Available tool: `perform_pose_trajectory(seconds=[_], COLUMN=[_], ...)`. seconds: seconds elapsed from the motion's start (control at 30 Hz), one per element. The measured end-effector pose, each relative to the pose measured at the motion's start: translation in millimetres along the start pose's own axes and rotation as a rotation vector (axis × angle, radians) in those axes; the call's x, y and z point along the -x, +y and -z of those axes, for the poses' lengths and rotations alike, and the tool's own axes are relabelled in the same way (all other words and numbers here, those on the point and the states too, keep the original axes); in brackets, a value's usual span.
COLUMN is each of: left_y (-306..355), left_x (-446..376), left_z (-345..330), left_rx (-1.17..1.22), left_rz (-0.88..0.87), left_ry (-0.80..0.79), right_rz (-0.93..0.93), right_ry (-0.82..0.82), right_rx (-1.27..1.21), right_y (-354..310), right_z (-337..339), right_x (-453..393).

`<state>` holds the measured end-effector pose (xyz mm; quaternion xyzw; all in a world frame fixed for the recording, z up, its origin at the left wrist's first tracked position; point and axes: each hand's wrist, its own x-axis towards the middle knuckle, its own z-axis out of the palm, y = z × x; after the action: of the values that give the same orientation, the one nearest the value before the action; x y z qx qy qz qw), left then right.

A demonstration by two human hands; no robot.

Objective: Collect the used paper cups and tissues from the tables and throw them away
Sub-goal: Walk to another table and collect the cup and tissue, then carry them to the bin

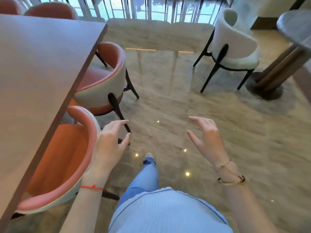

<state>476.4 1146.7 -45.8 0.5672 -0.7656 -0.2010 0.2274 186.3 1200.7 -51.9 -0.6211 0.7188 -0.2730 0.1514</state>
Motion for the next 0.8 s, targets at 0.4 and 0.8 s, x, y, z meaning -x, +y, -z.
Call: perform_pose_trajectory(seconds=[0.4, 0.8], left_y=[5.4, 0.4], left_x=[-294.7, -559.8], left_z=[-44.5, -74.8], left_rx=[0.052, 0.047], left_rz=[-0.152, -0.214], left_ry=[-0.066, -0.090], right_rz=[-0.092, -0.111], right_ry=[0.091, 0.149], right_rx=[0.009, -0.002], right_y=[56.5, 101.1], right_z=[-8.2, -15.7], right_x=[-250.3, -502.2])
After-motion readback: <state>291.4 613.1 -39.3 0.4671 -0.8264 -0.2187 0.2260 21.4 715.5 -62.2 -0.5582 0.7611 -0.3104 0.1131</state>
